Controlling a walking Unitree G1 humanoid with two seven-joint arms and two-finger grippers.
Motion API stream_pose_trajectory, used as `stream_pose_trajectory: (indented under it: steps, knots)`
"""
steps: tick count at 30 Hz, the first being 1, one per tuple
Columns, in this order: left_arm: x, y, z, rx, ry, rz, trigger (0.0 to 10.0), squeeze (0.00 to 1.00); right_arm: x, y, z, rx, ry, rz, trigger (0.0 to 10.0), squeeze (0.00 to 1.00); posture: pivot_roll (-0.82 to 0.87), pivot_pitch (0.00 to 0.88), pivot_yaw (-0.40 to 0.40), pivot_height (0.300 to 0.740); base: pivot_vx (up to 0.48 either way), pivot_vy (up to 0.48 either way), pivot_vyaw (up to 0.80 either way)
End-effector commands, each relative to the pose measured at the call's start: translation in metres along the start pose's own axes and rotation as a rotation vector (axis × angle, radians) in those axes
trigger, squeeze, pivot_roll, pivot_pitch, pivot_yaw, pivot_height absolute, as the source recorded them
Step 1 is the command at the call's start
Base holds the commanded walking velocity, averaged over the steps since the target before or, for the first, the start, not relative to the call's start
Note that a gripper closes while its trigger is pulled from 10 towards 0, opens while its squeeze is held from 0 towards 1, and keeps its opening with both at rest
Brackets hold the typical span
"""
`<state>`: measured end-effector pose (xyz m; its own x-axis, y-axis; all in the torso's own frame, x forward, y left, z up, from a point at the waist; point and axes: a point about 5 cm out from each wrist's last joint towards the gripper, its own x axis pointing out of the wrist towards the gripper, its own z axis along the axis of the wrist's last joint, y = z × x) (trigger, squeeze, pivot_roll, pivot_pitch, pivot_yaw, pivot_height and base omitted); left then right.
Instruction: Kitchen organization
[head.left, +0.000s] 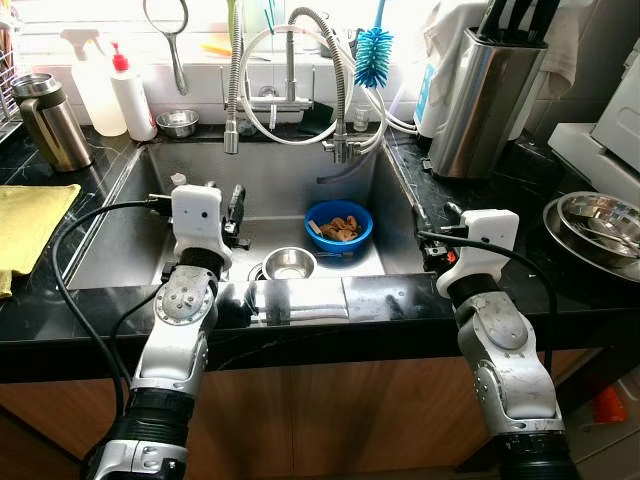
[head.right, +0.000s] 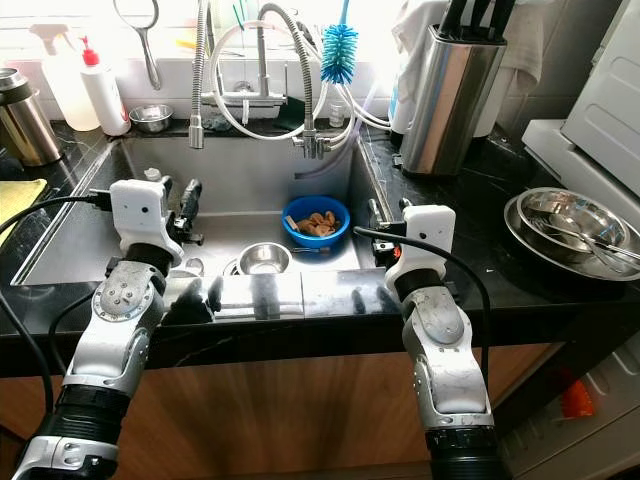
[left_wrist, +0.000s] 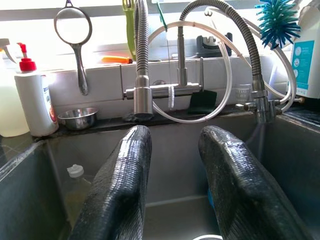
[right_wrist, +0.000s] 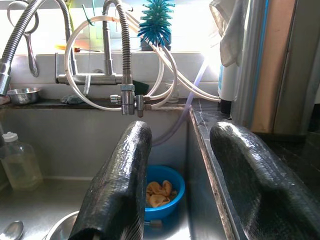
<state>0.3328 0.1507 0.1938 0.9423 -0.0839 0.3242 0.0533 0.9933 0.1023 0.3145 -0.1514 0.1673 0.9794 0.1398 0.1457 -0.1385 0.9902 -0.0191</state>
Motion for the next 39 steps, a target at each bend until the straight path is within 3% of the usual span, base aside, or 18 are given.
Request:
stream_pose_trajectory:
  steps: [1,24,39]
  knots:
    - [0.0,-0.0016,0.0018,0.017,-0.011,-0.011,10.0,0.0,0.0014,0.002,0.0059,-0.001,-0.021,0.005,10.0,0.0,-0.02,0.0,-0.032,0.74,0.0,0.0,0.0]
    - [0.0019,-0.0043,0.0009,0.022,0.006,-0.023,10.0,0.0,0.0025,0.0008,0.0056,-0.006,-0.014,0.005,10.0,0.0,-0.02,0.009,-0.031,0.74,0.0,-0.274,0.0]
    - [0.0022,-0.0039,-0.0009,0.009,0.021,-0.025,10.0,0.0,0.0036,-0.0014,0.0067,-0.016,-0.009,0.002,10.0,0.0,-0.02,0.019,-0.034,0.74,0.0,0.0,0.0]
